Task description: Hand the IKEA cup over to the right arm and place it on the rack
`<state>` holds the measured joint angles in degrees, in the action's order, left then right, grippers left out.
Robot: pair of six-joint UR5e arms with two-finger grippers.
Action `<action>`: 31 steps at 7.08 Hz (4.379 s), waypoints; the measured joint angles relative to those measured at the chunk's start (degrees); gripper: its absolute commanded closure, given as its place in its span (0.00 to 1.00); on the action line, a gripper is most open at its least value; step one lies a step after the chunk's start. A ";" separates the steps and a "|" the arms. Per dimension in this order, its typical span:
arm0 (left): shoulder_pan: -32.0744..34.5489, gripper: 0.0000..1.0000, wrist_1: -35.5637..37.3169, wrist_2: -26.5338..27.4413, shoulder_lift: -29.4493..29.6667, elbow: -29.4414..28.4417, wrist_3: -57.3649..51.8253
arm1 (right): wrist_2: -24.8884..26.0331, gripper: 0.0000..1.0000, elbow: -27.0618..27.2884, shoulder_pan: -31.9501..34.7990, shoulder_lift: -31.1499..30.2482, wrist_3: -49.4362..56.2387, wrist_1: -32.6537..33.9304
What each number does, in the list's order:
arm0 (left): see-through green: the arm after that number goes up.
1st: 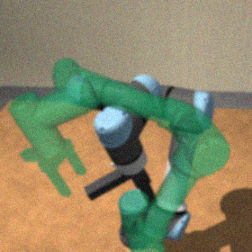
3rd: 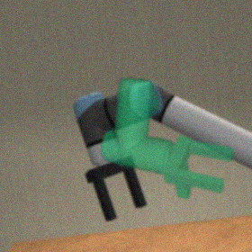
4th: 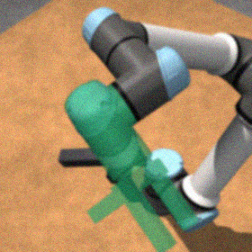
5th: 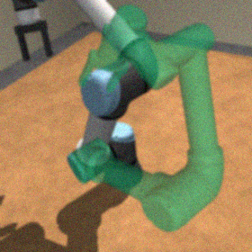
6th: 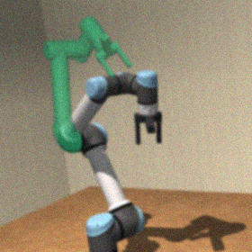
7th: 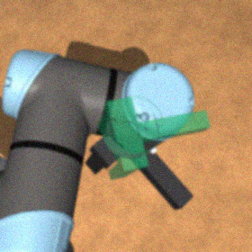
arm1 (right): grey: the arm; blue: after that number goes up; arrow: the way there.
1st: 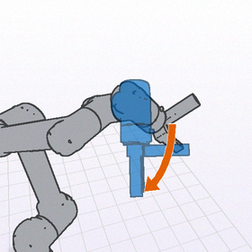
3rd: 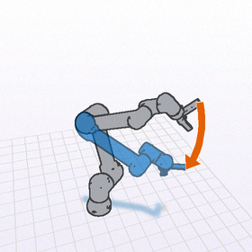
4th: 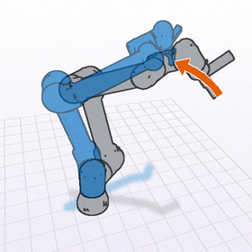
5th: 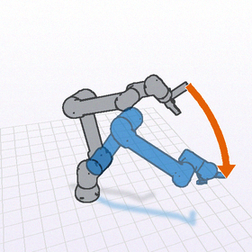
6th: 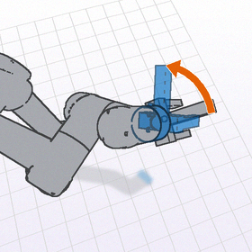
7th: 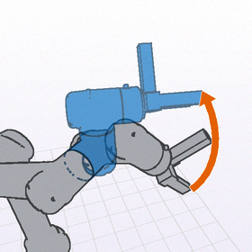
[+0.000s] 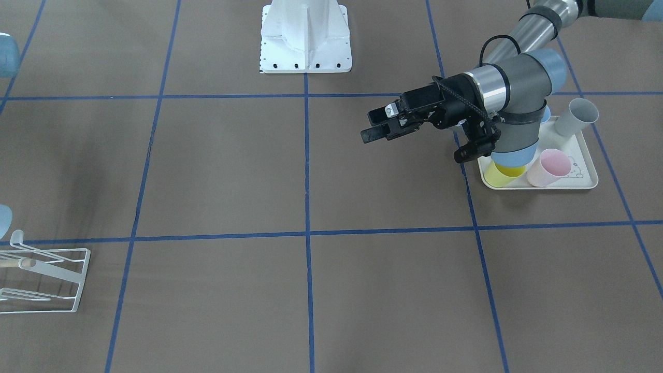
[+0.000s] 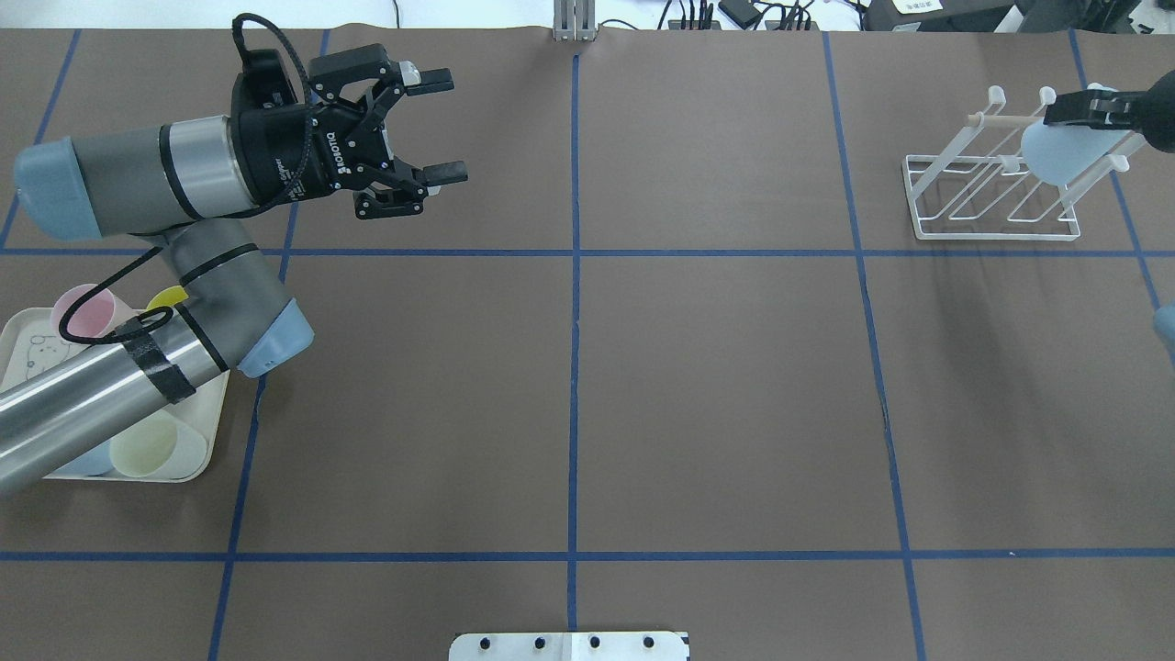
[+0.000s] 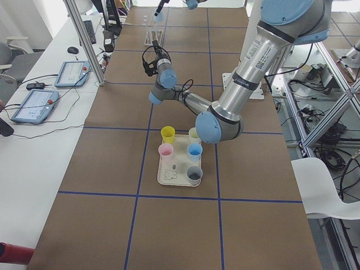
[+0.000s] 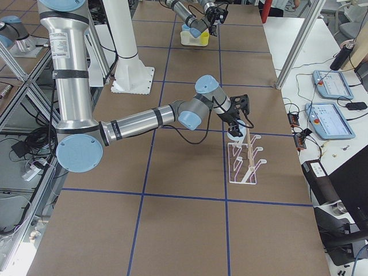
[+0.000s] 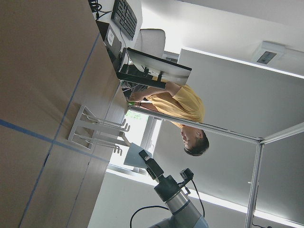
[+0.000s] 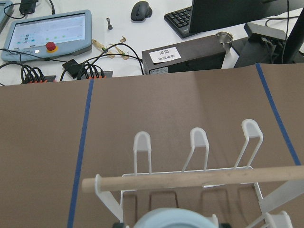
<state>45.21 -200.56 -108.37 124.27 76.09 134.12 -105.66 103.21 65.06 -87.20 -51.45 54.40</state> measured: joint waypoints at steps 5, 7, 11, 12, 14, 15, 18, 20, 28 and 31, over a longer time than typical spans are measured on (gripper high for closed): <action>-0.12 0.01 0.15 0.04 -0.07 -0.08 0.00 | 0.53 1.00 0.27 -2.39 0.40 -0.15 1.49; -0.08 0.01 0.11 0.04 -0.14 -0.07 0.00 | 0.81 1.00 -0.05 -2.54 1.59 -0.04 3.20; -0.08 0.01 0.11 0.04 -0.09 -0.07 0.00 | 2.77 1.00 -0.39 -2.91 2.04 0.43 3.95; -0.09 0.01 0.12 0.02 -0.10 -0.04 -0.02 | 3.81 1.00 -0.95 -3.49 2.19 0.48 3.96; -0.05 0.01 0.09 0.00 -0.16 0.00 -0.06 | 4.99 1.00 -2.03 -4.38 2.70 0.57 3.96; -0.04 0.01 0.09 0.00 -0.16 0.05 -0.03 | 5.06 1.00 -2.56 -4.82 2.84 0.60 3.94; -0.04 0.01 0.11 0.02 -0.16 0.05 -0.08 | 4.80 0.00 -3.59 -5.60 2.98 0.40 3.72; -0.04 0.01 0.16 0.08 -0.11 -0.01 -0.09 | 4.69 0.00 -4.68 -5.64 3.45 0.13 3.49; 15.23 0.04 13.87 -13.28 -26.47 12.63 -42.58 | -2.90 0.00 5.76 -6.39 3.18 -12.51 4.94; 19.92 0.06 15.63 -13.90 -44.84 13.89 -71.85 | -2.99 0.00 6.02 -6.79 3.40 -12.79 5.01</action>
<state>65.13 -184.94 -122.27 79.43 89.98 62.28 -108.65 109.23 58.27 -83.80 -64.24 59.41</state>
